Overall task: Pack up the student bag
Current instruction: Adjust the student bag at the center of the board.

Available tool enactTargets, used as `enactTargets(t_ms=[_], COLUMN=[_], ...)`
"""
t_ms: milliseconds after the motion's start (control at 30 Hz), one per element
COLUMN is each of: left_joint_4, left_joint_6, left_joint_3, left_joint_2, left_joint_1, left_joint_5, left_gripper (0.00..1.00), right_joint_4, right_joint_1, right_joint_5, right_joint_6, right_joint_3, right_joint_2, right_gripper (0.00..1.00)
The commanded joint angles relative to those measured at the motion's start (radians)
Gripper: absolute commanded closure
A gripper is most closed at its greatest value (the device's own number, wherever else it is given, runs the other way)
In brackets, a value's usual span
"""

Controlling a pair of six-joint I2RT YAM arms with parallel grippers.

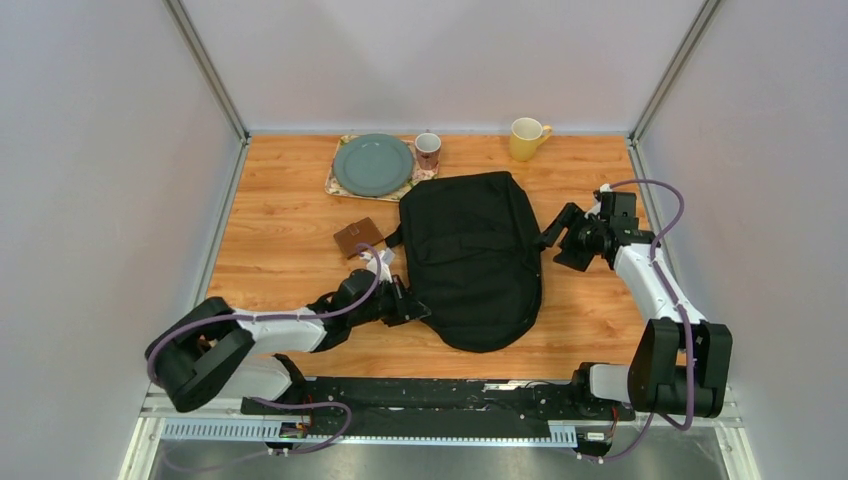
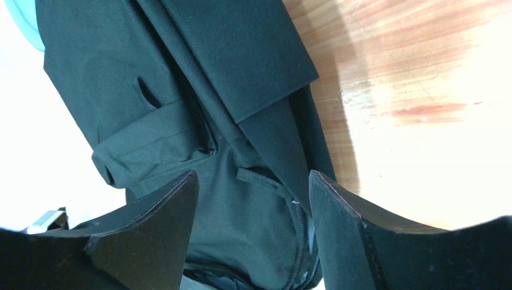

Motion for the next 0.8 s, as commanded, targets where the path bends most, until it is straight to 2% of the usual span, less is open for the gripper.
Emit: enactTargets(t_ms=[0,67,100,200,233,267,300,367,400,467,600,700,767], left_joint_4=[-0.369,-0.486,-0.631,-0.894,-0.933,-0.979,-0.987,-0.963,-0.94,-0.863,-0.743,-0.667,-0.598], left_joint_6=[0.276,0.368,0.483,0.64,0.654,0.666,0.666,0.627,0.604,0.518,0.377,0.283,0.222], left_joint_3=[0.047,0.081,0.137,0.236,0.251,0.261,0.265,0.251,0.221,0.183,0.052,-0.015,-0.044], left_joint_2=[-0.12,-0.163,-0.171,-0.171,-0.166,-0.168,-0.172,-0.208,-0.247,-0.295,-0.442,-0.51,-0.528], left_joint_1=[0.066,0.115,0.126,0.132,0.135,0.137,0.137,0.137,0.137,0.137,0.138,0.137,0.138], left_joint_5=[0.016,0.041,0.039,-0.048,-0.068,-0.105,-0.114,-0.09,-0.065,-0.012,0.061,0.105,0.14], left_gripper=[1.0,1.0,1.0,1.0,1.0,0.91,0.73,0.55,0.38,0.23,0.22,0.22,0.22], right_joint_4=[0.013,0.015,0.017,0.021,0.03,0.035,0.046,0.059,0.061,0.078,0.09,0.066,0.032], right_joint_1=[-0.004,-0.003,-0.003,-0.001,-0.001,-0.001,0.0,0.003,0.006,0.009,0.026,0.066,0.118], right_joint_5=[-0.064,-0.081,-0.081,-0.097,-0.112,-0.121,-0.132,-0.161,-0.169,-0.192,-0.187,-0.124,-0.011], right_joint_6=[-0.017,-0.018,-0.018,-0.015,-0.011,-0.007,-0.007,-0.003,-0.006,-0.01,-0.032,-0.061,-0.082], right_joint_3=[-0.054,-0.076,-0.103,-0.152,-0.163,-0.171,-0.177,-0.179,-0.172,-0.157,-0.105,-0.041,0.004], right_joint_2=[-0.032,-0.053,-0.073,-0.112,-0.119,-0.126,-0.13,-0.126,-0.117,-0.107,-0.054,0.001,0.034], right_gripper=[0.3,0.3,0.3,0.3,0.3,0.3,0.3,0.29,0.29,0.25,0.2,0.14,0.11])
